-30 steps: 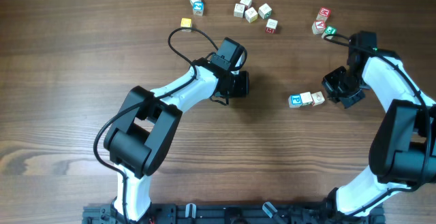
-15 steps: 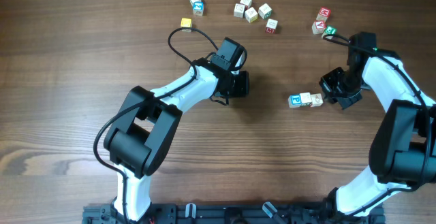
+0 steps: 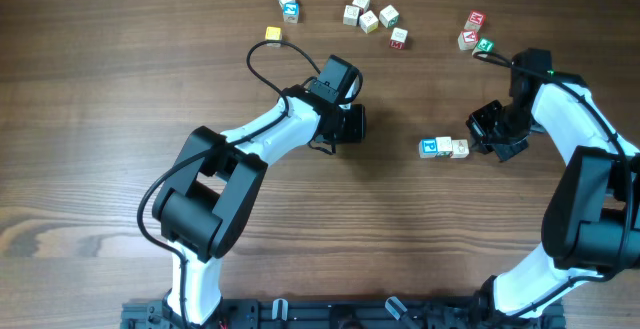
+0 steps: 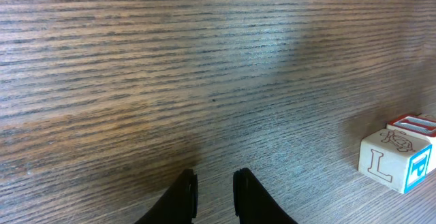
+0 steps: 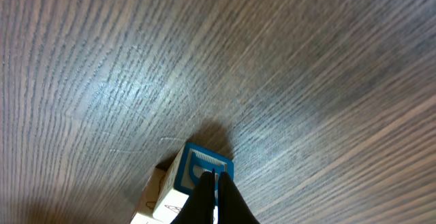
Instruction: Form a horizontal line
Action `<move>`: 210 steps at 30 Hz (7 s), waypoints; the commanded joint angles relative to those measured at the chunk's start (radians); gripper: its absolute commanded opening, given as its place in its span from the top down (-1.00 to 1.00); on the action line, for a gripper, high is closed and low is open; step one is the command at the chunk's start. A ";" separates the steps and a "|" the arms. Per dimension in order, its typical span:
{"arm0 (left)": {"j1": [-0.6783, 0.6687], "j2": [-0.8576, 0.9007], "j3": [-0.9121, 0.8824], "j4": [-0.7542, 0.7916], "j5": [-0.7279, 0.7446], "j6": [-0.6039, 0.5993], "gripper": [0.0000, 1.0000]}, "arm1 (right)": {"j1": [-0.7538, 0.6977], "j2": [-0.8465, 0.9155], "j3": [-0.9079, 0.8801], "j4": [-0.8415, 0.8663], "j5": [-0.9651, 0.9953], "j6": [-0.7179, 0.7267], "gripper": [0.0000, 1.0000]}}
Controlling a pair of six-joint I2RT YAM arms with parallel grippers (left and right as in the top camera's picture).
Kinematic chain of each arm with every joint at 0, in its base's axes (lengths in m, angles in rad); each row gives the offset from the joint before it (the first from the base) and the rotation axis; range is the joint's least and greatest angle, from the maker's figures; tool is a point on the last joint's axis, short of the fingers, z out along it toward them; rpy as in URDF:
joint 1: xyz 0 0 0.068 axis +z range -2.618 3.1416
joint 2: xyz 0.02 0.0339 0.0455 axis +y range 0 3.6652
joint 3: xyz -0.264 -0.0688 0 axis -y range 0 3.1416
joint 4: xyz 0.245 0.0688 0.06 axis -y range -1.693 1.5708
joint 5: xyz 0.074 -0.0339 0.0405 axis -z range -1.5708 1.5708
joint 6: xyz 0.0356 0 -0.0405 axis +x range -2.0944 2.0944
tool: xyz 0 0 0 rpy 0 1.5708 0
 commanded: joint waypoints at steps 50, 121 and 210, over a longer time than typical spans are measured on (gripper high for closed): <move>0.003 0.005 0.002 -0.001 0.008 0.006 0.47 | 0.112 0.024 -0.008 -0.071 0.083 0.087 0.91; 0.003 0.005 0.002 0.000 0.009 0.008 0.45 | 0.155 0.026 -0.047 0.279 0.196 0.034 0.91; 0.018 0.005 0.002 -0.004 0.054 0.005 0.46 | 0.160 0.026 -0.047 0.224 0.140 0.019 0.91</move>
